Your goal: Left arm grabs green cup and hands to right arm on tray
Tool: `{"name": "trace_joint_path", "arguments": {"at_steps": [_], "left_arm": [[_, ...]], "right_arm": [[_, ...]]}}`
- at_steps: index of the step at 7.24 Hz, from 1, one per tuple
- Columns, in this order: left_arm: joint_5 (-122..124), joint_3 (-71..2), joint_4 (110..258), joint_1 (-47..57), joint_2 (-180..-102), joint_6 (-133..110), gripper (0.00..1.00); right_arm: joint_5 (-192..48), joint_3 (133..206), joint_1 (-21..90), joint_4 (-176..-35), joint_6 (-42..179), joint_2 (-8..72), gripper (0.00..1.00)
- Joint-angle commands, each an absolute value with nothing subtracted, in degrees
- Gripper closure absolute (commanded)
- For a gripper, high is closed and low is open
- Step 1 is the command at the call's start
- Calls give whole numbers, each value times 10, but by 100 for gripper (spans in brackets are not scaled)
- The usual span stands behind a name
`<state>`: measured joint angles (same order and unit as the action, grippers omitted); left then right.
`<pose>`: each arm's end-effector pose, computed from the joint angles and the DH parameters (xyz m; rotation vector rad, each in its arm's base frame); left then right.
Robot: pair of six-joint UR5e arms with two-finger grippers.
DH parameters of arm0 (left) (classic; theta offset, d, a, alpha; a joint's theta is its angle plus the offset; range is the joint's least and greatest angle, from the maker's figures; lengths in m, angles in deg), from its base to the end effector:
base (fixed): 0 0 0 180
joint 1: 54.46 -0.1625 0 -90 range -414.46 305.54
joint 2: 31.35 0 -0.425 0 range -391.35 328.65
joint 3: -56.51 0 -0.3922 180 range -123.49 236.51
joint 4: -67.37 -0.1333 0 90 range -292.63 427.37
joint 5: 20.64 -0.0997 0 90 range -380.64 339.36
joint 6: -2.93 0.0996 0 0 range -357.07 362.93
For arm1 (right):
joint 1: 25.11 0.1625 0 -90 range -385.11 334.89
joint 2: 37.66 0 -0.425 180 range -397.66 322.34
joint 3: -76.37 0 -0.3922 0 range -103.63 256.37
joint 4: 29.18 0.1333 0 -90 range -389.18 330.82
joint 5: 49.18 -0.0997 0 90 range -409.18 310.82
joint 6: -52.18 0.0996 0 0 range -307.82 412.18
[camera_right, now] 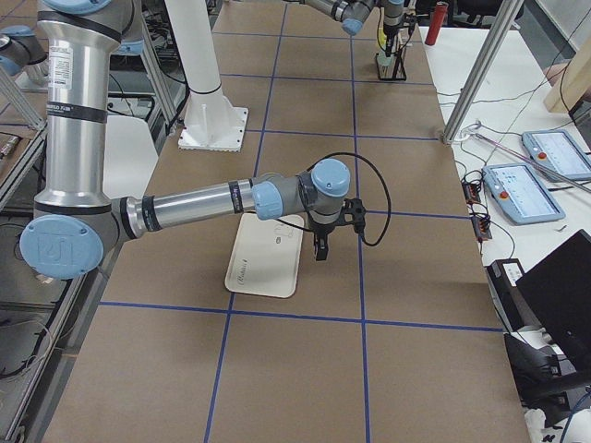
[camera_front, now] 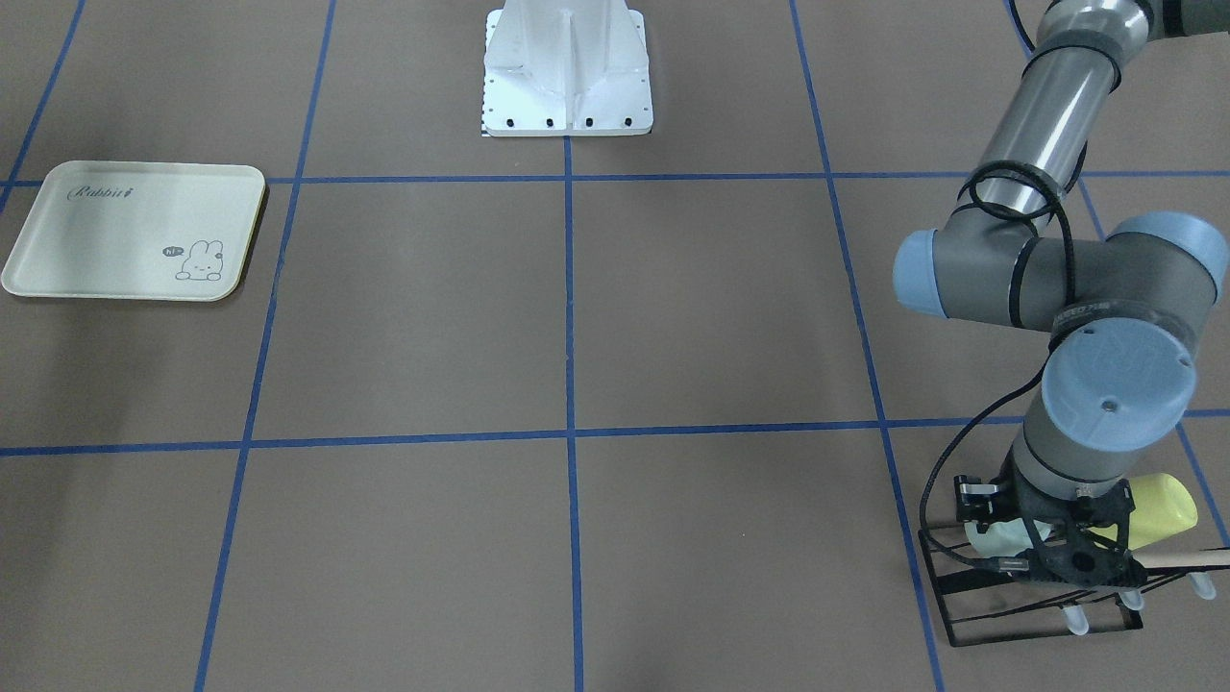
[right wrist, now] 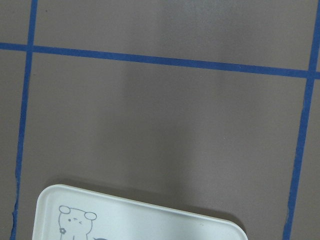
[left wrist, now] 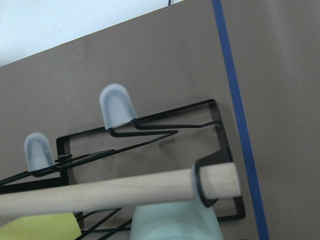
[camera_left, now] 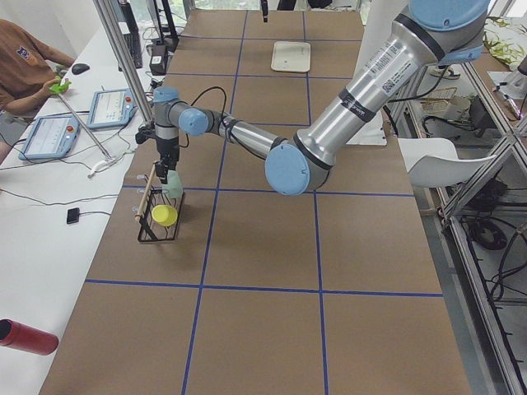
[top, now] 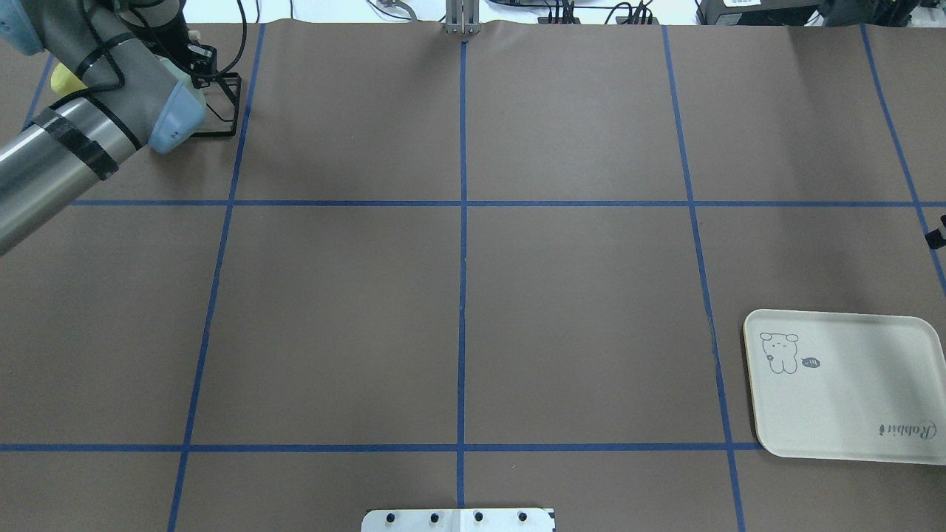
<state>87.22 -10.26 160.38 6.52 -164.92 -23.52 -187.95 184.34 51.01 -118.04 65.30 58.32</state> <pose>0.2933 -0.7405 0.3816 0.2148 0.4603 0.1074 -0.0516 -0.4522 0.5450 0.0114 -0.8743 -0.1099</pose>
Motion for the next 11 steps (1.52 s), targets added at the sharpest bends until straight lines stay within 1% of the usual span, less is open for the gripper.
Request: {"name": "trace_joint_path", "arguments": {"at_steps": [1, 2, 4, 6, 7, 9, 10, 11], "left_arm": [[871, -155, 1570, 87, -1636, -212, 100], [872, -193, 1518, 93, -1637, -186, 100], [875, -253, 1468, 97, -1634, -185, 100], [929, -343, 1370, 100, -1635, -191, 100], [975, -380, 1346, 100, -1634, -203, 100], [1081, -456, 1348, 96, -1614, -355, 100], [1145, -514, 1350, 95, -1600, -408, 100], [1209, -563, 1376, 91, -1585, -483, 100]], "right_arm": [[-1881, 1843, 510, -1180, 654, 582, 0], [-1881, 1843, 510, -1180, 654, 576, 0], [-1882, 1843, 509, -1180, 657, 571, 0], [-1897, 1844, 509, -1181, 662, 560, 0], [-1899, 1842, 503, -1181, 698, 537, 0], [-1897, 1841, 458, -1157, 791, 468, 0], [-1901, 1820, 442, -1137, 840, 439, 0], [-1907, 1801, 408, -1123, 909, 392, 0]]}}
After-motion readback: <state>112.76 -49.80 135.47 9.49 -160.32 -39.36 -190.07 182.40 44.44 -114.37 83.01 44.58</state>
